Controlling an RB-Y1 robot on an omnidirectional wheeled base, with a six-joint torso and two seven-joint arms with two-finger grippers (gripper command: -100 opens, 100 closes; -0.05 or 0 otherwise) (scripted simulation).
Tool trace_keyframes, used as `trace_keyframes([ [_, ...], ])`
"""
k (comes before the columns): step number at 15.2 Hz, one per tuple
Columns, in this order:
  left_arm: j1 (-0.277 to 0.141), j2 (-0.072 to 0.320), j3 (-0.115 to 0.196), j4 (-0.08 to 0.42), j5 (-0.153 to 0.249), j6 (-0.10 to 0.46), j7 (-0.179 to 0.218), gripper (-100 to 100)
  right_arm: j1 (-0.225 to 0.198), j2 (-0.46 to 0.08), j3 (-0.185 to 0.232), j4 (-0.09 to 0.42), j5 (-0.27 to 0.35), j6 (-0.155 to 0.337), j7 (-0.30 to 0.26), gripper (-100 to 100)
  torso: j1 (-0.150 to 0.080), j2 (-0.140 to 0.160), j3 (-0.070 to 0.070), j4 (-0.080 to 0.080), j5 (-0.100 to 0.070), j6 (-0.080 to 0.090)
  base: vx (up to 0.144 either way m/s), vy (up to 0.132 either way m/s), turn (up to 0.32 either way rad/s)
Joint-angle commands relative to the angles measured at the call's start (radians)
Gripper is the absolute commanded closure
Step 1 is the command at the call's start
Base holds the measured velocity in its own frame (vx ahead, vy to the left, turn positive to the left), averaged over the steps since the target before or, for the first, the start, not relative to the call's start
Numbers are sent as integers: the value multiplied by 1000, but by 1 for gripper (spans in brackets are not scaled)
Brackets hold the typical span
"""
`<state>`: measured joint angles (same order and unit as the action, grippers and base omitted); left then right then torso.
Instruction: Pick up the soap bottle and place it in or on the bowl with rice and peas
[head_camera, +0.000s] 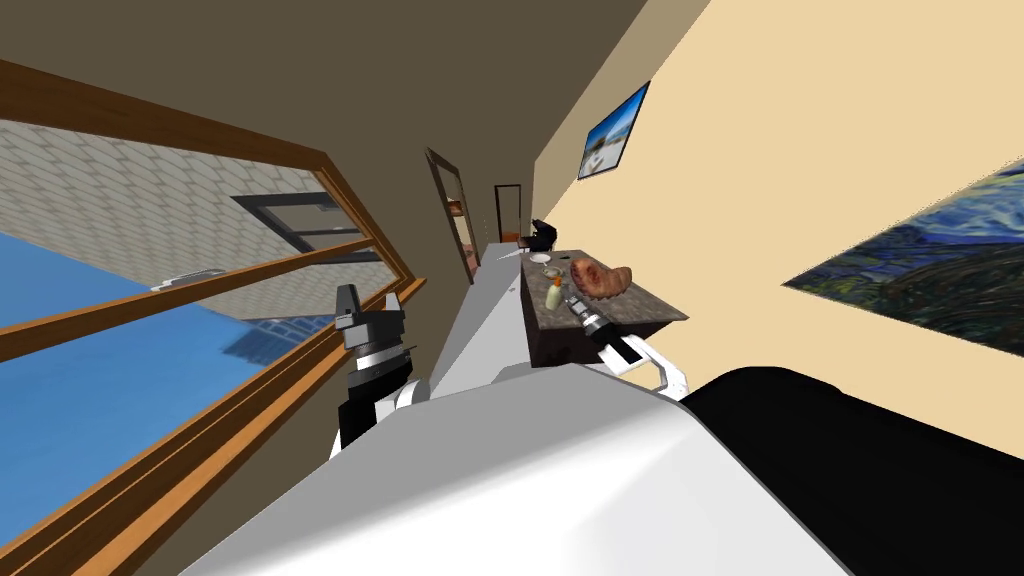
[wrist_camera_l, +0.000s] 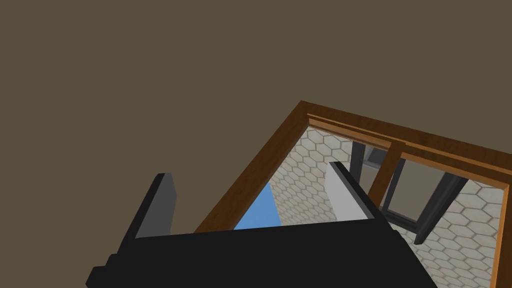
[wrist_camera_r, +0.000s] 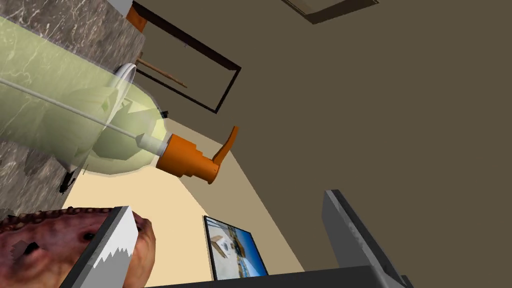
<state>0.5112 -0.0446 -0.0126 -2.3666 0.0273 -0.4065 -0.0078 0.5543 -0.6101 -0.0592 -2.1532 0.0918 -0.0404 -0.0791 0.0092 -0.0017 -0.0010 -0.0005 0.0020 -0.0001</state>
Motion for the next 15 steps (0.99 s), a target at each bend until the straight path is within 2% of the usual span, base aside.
trace_keyframes([
  [1,0,0,0,0,0,0,0,0,4,-37,-7,3,0,37,7,-100,0,0,0,0,0,0,5,124,14],
  [6,0,0,0,0,0,0,0,0,19,-149,-33,51,-9,136,35,-100,-2,0,0,0,0,0,16,111,38],
  [9,0,0,0,0,0,0,0,0,24,-204,-42,70,-15,178,46,-100,-2,-1,0,0,0,0,24,101,52],
  [10,0,0,0,0,0,0,0,0,29,-235,-50,89,-22,207,57,-100,-2,-1,0,0,0,0,13,116,67],
  [11,0,0,0,0,0,0,0,0,29,-246,-50,89,-22,213,57,-100,-1,0,0,0,0,0,16,111,61],
  [12,0,0,0,0,0,0,0,0,34,-279,-58,109,-30,248,68,-100,-1,0,0,0,0,0,24,114,70],
  [13,0,0,0,0,0,0,0,0,34,-287,-58,109,-30,248,68,-100,-1,0,0,0,0,0,19,101,57],
  [14,0,0,0,0,0,0,0,0,38,-319,-66,129,-40,281,80,-100,-2,0,0,0,0,0,5,100,96],
  [15,0,0,0,0,0,0,0,0,38,-328,-66,129,-40,282,80,-100,-2,0,0,0,0,0,6,98,78],
])
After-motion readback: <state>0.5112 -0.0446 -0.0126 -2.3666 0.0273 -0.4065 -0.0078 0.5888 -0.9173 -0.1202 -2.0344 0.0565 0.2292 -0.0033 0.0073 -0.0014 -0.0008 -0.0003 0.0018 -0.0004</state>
